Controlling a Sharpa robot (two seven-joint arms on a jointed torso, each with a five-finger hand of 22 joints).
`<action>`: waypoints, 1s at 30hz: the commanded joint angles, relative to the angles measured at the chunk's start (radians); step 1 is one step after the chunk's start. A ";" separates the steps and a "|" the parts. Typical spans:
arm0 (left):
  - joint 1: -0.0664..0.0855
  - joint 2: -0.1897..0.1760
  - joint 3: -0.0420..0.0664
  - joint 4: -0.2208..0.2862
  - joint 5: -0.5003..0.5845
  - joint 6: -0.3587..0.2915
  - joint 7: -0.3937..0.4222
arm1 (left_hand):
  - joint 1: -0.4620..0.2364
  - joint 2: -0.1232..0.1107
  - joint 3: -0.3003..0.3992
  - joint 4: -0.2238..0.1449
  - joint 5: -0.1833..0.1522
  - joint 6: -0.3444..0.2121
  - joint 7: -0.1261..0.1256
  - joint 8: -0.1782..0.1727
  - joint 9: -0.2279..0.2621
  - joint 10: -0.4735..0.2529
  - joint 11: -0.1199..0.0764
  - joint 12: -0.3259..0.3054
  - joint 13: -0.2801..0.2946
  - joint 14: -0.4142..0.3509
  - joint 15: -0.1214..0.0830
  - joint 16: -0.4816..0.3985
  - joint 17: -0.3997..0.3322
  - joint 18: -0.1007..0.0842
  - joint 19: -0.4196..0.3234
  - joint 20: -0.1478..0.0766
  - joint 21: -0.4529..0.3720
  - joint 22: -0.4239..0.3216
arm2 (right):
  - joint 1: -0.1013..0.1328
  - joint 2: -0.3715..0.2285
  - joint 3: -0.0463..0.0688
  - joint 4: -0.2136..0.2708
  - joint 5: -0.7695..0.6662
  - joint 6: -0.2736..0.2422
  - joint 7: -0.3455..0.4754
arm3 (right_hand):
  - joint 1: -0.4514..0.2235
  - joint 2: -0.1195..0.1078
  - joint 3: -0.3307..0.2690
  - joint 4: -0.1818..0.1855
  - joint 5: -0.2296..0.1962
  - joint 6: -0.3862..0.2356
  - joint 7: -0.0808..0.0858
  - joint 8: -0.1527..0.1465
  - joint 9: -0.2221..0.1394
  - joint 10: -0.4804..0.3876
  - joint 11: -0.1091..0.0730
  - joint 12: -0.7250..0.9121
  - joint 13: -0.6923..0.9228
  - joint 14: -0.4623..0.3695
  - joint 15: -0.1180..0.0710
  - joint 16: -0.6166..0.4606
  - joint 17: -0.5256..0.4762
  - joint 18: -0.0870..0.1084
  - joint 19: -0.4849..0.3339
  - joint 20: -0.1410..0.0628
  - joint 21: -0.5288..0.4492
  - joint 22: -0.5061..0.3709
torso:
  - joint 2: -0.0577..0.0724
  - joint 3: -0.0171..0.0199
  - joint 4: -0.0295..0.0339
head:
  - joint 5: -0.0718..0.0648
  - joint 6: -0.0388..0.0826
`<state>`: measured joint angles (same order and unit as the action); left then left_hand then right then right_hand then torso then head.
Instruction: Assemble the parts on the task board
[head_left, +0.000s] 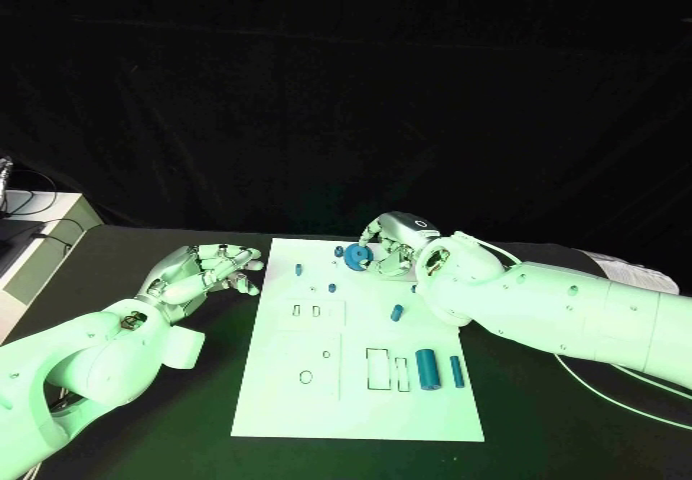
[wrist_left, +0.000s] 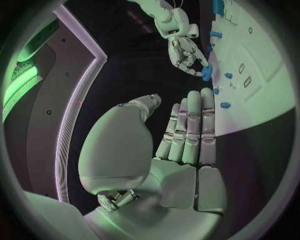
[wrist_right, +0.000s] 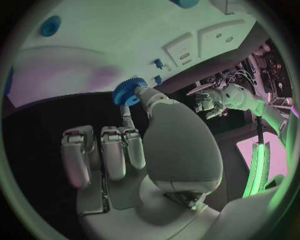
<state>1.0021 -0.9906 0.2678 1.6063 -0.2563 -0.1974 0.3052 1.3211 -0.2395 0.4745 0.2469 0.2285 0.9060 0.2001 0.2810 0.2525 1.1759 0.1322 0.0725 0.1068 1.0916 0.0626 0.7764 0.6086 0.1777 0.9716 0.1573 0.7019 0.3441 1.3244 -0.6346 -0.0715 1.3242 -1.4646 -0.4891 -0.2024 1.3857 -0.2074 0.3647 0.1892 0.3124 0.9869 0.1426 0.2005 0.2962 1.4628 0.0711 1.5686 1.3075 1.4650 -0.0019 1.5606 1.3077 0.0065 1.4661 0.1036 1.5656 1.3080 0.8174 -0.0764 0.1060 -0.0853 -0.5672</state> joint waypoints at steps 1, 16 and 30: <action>0.000 0.003 0.001 0.002 -0.002 0.019 0.004 | -0.005 0.006 -0.003 -0.001 -0.003 -0.008 0.000 0.005 0.001 -0.007 -0.002 -0.002 0.001 -0.006 -0.001 0.005 0.001 0.002 -0.007 0.002 0.003 0.001 | -0.005 0.024 -0.003 -0.016 -0.130 -0.041 -0.024 | -0.008 -0.002 0.007 0.001 -0.004 0.007 0.002 0.006 -0.001 0.108 -0.007 0.002 0.263 0.098 -0.007 0.004 0.228 -0.007 0.105 -0.007 0.005 0.263 | 0.002 -0.0008 0.0023 | 0.001 0.000; 0.000 0.007 0.001 0.000 -0.011 0.022 0.003 | -0.004 0.008 -0.005 -0.002 -0.003 -0.009 0.000 0.006 0.002 -0.008 -0.002 -0.001 0.002 -0.008 -0.001 0.006 0.001 0.002 -0.010 0.002 0.006 0.003 | -0.037 0.126 -0.007 -0.108 -0.212 -0.067 -0.060 | -0.014 -0.004 0.009 0.004 -0.012 0.008 0.001 0.005 -0.001 0.108 -0.008 0.002 0.263 0.098 -0.008 0.004 0.226 -0.007 0.105 -0.008 0.005 0.263 | 0.009 -0.0024 0.0067 | 0.000 -0.002; 0.000 0.010 0.001 -0.003 -0.012 0.024 0.001 | -0.004 0.008 -0.005 -0.002 -0.003 -0.009 0.000 0.006 0.002 -0.008 -0.002 -0.001 0.002 -0.008 -0.001 0.006 0.001 0.002 -0.010 0.002 0.006 0.003 | -0.046 0.164 -0.007 -0.145 -0.220 -0.061 -0.062 | -0.014 -0.005 0.010 0.004 -0.014 0.008 0.001 0.005 -0.001 0.108 -0.008 0.002 0.263 0.097 -0.008 0.003 0.224 -0.007 0.105 -0.008 0.005 0.263 | 0.006 -0.0024 0.0067 | 0.006 -0.008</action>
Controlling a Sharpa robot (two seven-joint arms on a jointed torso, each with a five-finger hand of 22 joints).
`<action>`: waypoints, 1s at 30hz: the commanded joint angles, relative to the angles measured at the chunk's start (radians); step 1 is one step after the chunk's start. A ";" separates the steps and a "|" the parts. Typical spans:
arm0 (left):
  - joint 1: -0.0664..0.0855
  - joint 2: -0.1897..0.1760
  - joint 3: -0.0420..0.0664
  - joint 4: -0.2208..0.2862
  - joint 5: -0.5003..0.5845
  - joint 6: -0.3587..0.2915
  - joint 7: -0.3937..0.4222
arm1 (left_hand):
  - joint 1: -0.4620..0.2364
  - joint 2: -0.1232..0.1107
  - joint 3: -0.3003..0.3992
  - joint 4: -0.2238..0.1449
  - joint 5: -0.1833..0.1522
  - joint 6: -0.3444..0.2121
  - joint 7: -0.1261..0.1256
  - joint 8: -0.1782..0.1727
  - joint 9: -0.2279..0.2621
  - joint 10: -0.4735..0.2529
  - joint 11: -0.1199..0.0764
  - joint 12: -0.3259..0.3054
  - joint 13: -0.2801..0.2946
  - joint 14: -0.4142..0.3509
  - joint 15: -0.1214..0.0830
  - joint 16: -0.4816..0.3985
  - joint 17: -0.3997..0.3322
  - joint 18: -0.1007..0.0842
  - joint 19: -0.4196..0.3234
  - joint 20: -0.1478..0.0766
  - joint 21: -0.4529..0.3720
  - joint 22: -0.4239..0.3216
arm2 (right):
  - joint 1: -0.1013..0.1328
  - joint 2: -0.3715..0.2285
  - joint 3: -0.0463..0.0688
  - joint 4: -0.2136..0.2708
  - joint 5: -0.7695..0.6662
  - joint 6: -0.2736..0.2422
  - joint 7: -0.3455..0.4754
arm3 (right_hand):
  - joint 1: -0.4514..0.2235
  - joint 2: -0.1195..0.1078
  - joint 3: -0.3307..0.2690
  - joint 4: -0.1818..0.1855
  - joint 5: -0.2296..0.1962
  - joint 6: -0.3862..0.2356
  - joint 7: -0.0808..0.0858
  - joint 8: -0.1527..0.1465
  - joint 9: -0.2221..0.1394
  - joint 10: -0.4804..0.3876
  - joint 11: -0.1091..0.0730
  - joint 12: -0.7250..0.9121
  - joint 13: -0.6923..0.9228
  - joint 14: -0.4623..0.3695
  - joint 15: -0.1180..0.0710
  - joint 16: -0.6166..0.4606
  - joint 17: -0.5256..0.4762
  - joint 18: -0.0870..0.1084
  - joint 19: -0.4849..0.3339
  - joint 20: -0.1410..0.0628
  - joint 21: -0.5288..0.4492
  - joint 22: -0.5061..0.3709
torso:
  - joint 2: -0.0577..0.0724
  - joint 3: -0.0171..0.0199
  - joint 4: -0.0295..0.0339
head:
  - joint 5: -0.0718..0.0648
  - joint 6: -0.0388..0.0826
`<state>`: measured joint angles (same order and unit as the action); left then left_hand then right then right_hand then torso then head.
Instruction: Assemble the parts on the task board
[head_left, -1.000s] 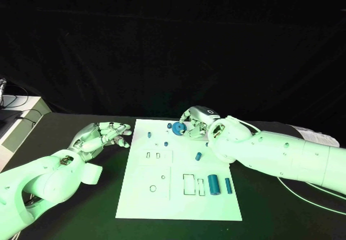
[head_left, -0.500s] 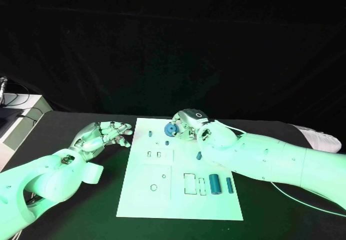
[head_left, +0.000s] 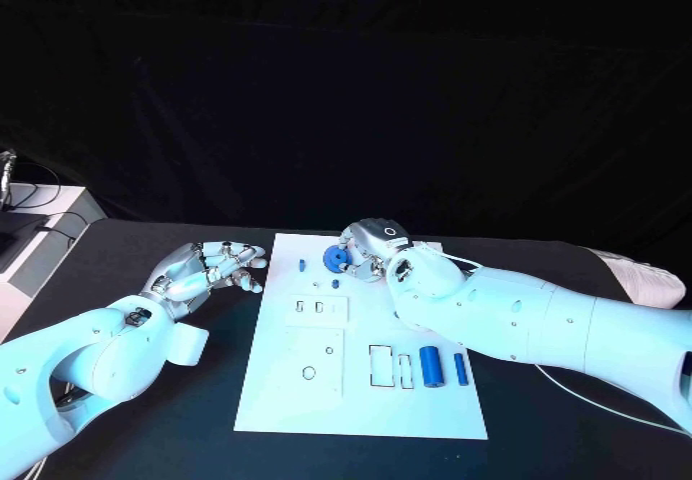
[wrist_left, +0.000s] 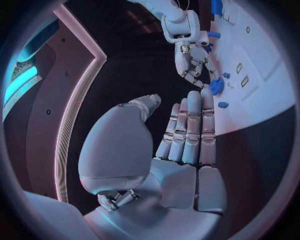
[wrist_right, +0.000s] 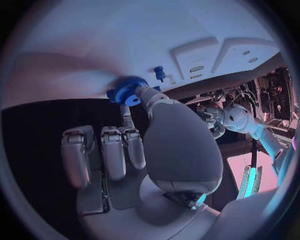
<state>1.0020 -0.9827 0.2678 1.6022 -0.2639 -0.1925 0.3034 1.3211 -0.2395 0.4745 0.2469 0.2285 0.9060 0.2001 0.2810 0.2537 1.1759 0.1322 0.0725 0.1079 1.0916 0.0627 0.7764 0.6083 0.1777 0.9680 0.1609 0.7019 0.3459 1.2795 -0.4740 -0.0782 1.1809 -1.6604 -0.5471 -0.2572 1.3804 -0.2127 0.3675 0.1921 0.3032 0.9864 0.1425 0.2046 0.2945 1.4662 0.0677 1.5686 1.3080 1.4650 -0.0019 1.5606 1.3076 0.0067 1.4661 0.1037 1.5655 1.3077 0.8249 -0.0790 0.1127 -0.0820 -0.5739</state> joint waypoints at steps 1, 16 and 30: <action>0.000 0.002 0.001 0.001 -0.004 0.019 0.003 | -0.004 0.008 -0.005 -0.002 -0.003 -0.009 0.000 0.006 0.001 -0.008 -0.002 -0.001 0.001 -0.008 -0.001 0.006 0.001 0.002 -0.007 -0.002 0.006 0.001 | -0.001 0.004 0.000 -0.003 -0.025 -0.003 -0.008 | -0.009 0.000 0.007 0.002 -0.006 0.009 0.001 0.000 0.000 0.105 -0.004 0.002 0.263 0.097 -0.008 0.003 0.224 -0.007 0.105 -0.009 0.005 0.263 | -0.001 0.0006 -0.0004 | 0.002 -0.002; 0.000 0.002 0.001 0.000 -0.004 0.022 -0.001 | -0.005 0.008 -0.007 -0.002 -0.003 -0.010 0.000 0.005 0.002 -0.009 -0.001 -0.001 0.001 -0.010 0.000 0.008 0.002 0.002 -0.010 -0.001 0.009 0.003 | -0.002 0.012 0.000 -0.015 -0.013 0.014 -0.003 | -0.036 -0.024 -0.024 0.022 -0.069 -0.032 0.015 -0.032 -0.013 0.105 0.008 0.002 0.263 0.097 0.002 0.003 0.222 -0.007 0.105 -0.002 0.005 0.263 | -0.001 0.0008 -0.0012 | 0.002 -0.003; 0.000 0.004 0.001 -0.007 -0.007 0.022 -0.002 | -0.005 0.008 -0.008 -0.002 -0.003 -0.011 0.000 0.005 0.002 -0.010 -0.001 -0.002 0.002 -0.011 0.000 0.009 0.002 0.002 -0.011 -0.001 0.010 0.003 | -0.002 -0.015 -0.001 0.003 0.061 0.039 0.038 | -0.166 0.029 -0.238 0.102 -0.034 -0.038 0.023 -0.073 -0.021 0.105 0.016 0.002 0.263 0.100 0.013 0.006 0.238 -0.007 0.105 0.012 0.005 0.263 | -0.001 0.0017 -0.0024 | 0.003 -0.005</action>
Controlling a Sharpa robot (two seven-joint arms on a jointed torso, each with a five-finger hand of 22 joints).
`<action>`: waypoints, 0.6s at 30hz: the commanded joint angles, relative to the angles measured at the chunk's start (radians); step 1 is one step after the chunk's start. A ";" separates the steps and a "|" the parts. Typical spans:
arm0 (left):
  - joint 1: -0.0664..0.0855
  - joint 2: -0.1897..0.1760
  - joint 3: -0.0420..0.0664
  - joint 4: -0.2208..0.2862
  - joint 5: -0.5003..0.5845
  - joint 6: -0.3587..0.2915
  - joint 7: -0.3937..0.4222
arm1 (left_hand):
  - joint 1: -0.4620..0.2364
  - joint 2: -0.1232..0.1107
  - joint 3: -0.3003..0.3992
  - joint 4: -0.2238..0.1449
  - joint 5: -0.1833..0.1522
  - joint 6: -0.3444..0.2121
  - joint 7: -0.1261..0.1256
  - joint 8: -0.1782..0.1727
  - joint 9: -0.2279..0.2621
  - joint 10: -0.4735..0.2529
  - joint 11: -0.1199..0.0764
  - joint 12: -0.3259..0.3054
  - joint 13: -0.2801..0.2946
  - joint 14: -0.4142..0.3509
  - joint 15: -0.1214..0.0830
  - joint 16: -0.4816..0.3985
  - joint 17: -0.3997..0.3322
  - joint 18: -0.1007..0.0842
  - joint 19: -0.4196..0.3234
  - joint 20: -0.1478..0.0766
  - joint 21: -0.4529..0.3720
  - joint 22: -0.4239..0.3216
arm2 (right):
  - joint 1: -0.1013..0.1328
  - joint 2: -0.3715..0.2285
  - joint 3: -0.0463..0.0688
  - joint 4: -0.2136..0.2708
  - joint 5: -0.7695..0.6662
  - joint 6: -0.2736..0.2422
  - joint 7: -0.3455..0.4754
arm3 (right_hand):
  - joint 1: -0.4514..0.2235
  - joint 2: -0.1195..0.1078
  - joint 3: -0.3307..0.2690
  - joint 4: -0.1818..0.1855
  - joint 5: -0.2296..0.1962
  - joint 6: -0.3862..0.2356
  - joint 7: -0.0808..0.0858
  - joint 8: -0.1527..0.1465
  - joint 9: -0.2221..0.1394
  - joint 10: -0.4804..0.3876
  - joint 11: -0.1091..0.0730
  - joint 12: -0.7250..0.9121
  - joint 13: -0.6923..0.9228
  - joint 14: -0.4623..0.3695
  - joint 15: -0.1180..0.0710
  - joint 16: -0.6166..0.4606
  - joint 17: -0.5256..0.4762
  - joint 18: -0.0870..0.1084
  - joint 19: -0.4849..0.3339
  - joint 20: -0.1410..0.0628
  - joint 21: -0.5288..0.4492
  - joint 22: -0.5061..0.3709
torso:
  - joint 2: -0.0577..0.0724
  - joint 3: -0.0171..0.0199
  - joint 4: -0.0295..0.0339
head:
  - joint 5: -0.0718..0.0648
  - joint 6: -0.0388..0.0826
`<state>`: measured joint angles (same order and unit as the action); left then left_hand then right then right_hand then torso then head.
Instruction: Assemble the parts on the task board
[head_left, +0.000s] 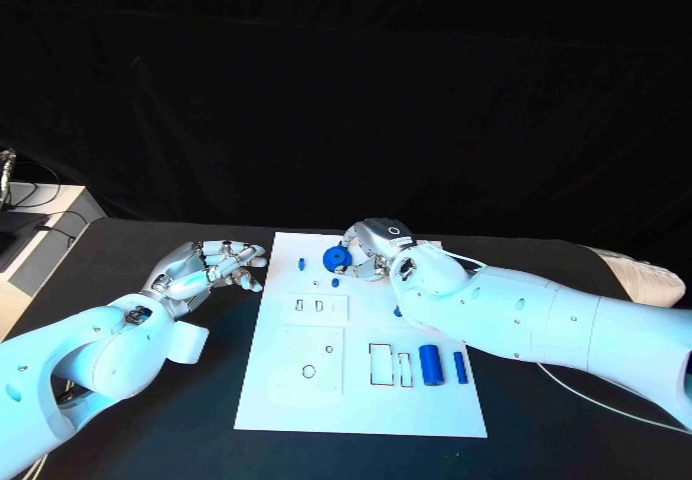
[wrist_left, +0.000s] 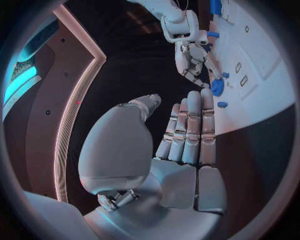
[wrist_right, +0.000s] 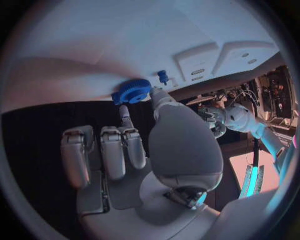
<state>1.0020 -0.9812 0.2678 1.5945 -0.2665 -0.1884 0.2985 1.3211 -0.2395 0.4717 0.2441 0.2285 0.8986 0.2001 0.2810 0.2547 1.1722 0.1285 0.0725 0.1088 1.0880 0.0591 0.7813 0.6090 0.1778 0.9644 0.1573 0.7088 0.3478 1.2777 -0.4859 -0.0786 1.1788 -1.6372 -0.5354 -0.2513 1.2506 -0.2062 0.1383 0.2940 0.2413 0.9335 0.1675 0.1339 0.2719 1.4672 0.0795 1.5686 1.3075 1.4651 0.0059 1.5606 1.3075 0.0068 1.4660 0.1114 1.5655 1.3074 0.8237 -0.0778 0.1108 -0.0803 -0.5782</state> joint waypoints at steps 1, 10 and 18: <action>0.000 0.003 0.001 -0.001 -0.004 0.018 0.002 | -0.005 0.008 -0.005 0.001 -0.003 -0.003 0.000 0.005 0.001 -0.006 0.003 -0.002 0.001 -0.007 0.003 0.004 0.001 0.002 -0.007 0.003 0.003 0.002 | 0.000 -0.004 0.000 0.006 0.043 0.031 0.036 | -0.038 0.026 -0.006 0.000 0.033 0.017 -0.003 -0.002 0.002 0.104 0.004 0.002 0.263 0.100 0.005 0.006 0.239 -0.007 0.105 0.004 0.005 0.263 | 0.000 0.0006 -0.0007 | 0.002 -0.001; 0.000 0.003 0.001 -0.007 -0.005 0.017 0.002 | -0.004 0.009 -0.005 0.000 -0.003 -0.004 0.000 0.005 0.002 -0.007 0.003 -0.002 0.001 -0.008 0.004 0.004 0.001 0.002 -0.009 0.003 0.004 0.002 | 0.000 -0.009 -0.001 0.009 0.070 0.068 0.059 | -0.052 0.096 0.085 -0.004 0.162 0.043 -0.012 0.000 0.004 0.104 -0.004 0.002 0.263 0.103 -0.005 0.008 0.249 -0.007 0.105 -0.006 0.005 0.263 | 0.000 -0.0002 0.0005 | 0.001 -0.001; 0.000 0.003 0.001 -0.007 -0.005 0.015 0.001 | -0.004 0.010 -0.005 0.001 -0.003 -0.004 0.000 0.005 0.002 -0.007 0.003 -0.002 0.001 -0.008 0.004 0.004 0.001 0.002 -0.009 0.003 0.004 0.002 | 0.000 -0.011 -0.004 0.001 0.079 0.120 0.055 | -0.068 0.102 0.112 -0.002 0.178 0.041 -0.011 -0.005 0.002 0.104 -0.004 0.002 0.263 0.103 -0.005 0.008 0.251 -0.007 0.105 -0.007 0.005 0.263 | 0.000 -0.0005 0.0000 | 0.001 -0.002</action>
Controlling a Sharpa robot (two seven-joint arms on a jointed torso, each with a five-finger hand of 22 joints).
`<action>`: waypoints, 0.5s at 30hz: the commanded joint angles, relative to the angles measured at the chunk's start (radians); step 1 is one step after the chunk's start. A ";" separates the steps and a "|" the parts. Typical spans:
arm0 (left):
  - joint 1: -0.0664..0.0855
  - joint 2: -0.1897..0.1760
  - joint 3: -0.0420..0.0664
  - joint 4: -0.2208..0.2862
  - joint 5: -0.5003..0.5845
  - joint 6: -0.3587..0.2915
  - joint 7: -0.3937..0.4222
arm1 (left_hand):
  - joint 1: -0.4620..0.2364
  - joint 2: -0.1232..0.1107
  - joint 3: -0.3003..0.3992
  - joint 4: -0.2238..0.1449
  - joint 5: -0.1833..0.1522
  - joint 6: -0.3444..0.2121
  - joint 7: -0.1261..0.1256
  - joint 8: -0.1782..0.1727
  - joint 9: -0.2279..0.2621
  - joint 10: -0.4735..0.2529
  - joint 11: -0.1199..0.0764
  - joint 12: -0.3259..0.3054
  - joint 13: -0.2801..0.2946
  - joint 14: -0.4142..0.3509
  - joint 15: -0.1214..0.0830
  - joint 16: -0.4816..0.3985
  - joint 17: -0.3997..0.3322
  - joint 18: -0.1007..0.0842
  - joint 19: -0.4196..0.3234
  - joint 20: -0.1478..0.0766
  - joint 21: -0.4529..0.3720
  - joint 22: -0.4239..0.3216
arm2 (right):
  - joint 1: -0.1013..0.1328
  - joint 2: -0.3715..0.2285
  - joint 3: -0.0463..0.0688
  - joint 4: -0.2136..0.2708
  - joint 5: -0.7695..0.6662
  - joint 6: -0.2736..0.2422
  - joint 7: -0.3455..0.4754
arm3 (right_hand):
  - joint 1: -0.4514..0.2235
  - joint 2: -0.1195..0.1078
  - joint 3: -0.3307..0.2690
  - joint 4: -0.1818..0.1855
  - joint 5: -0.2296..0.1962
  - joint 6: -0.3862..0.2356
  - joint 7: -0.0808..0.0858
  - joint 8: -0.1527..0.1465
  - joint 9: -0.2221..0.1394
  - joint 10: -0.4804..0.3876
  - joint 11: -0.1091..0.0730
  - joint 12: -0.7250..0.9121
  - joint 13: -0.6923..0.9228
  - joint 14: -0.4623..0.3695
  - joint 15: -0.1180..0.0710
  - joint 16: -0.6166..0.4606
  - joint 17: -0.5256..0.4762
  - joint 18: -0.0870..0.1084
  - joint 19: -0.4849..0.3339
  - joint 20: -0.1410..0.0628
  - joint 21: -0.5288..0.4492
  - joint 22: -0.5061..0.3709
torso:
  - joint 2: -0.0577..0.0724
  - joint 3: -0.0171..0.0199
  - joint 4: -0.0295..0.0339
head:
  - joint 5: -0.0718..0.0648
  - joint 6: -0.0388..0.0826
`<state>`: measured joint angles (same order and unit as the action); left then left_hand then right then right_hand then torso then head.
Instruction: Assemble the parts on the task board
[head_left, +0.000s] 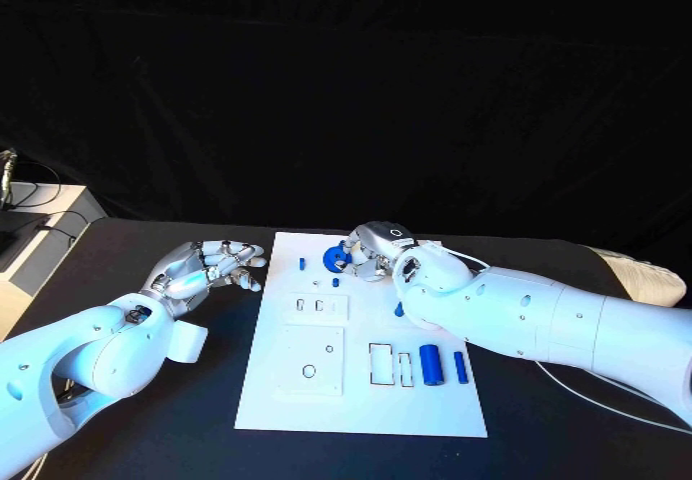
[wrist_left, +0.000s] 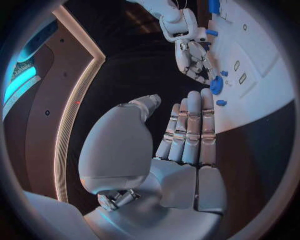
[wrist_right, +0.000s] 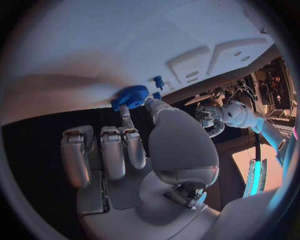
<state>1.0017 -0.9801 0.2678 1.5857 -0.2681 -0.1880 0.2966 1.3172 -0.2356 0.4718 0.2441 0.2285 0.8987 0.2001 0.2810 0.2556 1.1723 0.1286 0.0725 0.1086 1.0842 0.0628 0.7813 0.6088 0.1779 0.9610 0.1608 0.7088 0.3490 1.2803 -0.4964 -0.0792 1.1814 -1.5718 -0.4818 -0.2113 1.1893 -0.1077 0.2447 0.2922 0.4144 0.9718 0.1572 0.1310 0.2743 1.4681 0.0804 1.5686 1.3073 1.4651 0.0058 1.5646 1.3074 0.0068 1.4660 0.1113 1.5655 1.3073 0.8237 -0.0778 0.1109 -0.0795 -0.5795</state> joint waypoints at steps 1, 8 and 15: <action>0.000 0.002 0.001 0.001 -0.003 0.015 0.003 | -0.001 0.008 -0.005 0.001 -0.002 -0.004 0.001 0.005 0.001 -0.007 0.003 -0.002 0.001 -0.005 0.000 0.005 0.001 0.002 -0.006 0.000 0.005 0.002 | -0.003 -0.002 -0.003 -0.002 0.014 0.073 0.013 | -0.013 0.005 0.011 -0.001 0.010 0.003 0.000 -0.003 -0.001 0.103 -0.004 0.002 0.263 0.103 -0.005 0.004 0.253 -0.007 0.105 -0.007 0.005 0.263 | 0.000 -0.0006 0.0000 | 0.000 0.000; 0.000 0.001 0.001 0.001 -0.004 0.014 0.002 | -0.001 0.008 -0.005 0.001 -0.002 -0.004 0.001 0.005 0.001 -0.007 0.003 -0.002 0.001 -0.005 0.000 0.005 0.001 0.002 -0.006 0.000 0.005 0.002 | -0.003 -0.016 -0.004 0.006 -0.001 0.091 -0.004 | -0.019 0.006 0.018 -0.001 0.014 0.004 0.000 -0.004 -0.001 0.103 -0.004 0.002 0.263 0.103 -0.004 0.004 0.253 -0.007 0.105 -0.006 0.005 0.263 | 0.000 -0.0007 0.0007 | 0.000 -0.001; 0.000 -0.001 0.001 0.002 -0.005 0.014 0.003 | 0.000 0.009 -0.005 0.001 -0.002 -0.004 0.000 0.005 0.002 -0.007 0.003 -0.002 0.002 -0.005 0.000 0.005 0.001 0.002 -0.007 0.000 0.006 0.002 | -0.003 -0.039 -0.005 0.026 -0.018 0.088 -0.009 | -0.020 -0.001 0.027 -0.004 0.022 0.007 -0.002 -0.003 -0.001 0.103 -0.006 0.002 0.263 0.104 -0.005 0.005 0.254 -0.007 0.105 -0.006 0.005 0.263 | 0.000 -0.0005 -0.0002 | 0.001 -0.001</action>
<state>1.0017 -0.9819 0.2678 1.5853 -0.2692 -0.1880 0.2953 1.3172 -0.2356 0.4718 0.2441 0.2285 0.8987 0.2001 0.2810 0.2554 1.1723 0.1286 0.0725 0.1084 1.0843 0.0628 0.7813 0.6087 0.1778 0.9610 0.1608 0.7088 0.3502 1.2847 -0.5311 -0.0790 1.2050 -1.5726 -0.4478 -0.2070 1.1763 -0.1055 0.2649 0.2907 0.4296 0.9713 0.1568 0.1289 0.2741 1.4681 0.0804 1.5686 1.3080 1.4652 0.0058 1.5646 1.3074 0.0068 1.4660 0.1113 1.5655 1.3081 0.8237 -0.0782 0.1108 -0.0787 -0.5795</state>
